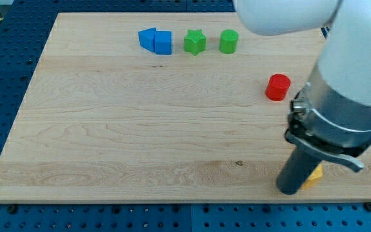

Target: Move your arm closer to the red circle

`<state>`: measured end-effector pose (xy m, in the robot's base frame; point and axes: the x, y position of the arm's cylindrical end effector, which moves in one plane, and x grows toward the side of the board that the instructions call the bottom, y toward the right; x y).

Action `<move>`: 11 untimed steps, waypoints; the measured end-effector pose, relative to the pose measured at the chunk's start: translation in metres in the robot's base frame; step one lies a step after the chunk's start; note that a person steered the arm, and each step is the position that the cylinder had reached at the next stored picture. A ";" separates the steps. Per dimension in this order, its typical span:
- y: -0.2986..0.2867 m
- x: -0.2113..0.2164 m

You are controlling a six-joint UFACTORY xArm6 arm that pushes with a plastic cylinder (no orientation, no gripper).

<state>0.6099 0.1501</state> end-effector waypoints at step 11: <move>-0.040 -0.216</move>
